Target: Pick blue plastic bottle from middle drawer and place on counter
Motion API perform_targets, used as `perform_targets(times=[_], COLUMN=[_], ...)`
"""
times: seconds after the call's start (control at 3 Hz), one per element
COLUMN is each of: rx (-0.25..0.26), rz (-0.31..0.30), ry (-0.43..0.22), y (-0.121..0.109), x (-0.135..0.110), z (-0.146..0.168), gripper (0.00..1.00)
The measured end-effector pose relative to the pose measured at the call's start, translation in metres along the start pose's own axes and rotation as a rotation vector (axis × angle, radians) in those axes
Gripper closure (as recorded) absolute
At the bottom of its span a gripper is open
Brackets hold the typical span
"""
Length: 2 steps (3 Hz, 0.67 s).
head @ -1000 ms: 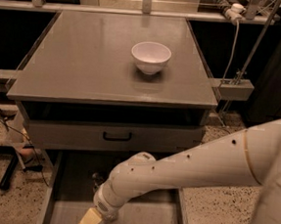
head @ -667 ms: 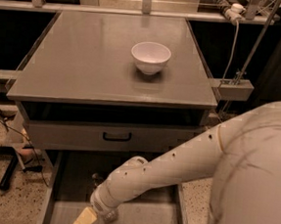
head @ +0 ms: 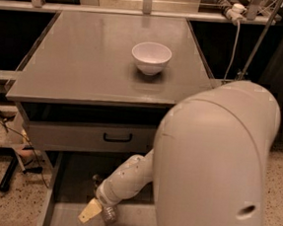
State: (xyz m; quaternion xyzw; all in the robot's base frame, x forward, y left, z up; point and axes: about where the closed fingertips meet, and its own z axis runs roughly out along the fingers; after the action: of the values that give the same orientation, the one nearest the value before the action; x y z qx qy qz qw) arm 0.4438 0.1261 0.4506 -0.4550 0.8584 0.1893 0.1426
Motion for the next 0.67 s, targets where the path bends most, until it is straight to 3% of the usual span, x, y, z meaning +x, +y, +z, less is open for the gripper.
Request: perform_targets(times=[0.67], rx=[0.108], rz=[0.034], ry=[0.052], y=[-0.053], x=[0.02], z=[0.011], gripper=[0.0])
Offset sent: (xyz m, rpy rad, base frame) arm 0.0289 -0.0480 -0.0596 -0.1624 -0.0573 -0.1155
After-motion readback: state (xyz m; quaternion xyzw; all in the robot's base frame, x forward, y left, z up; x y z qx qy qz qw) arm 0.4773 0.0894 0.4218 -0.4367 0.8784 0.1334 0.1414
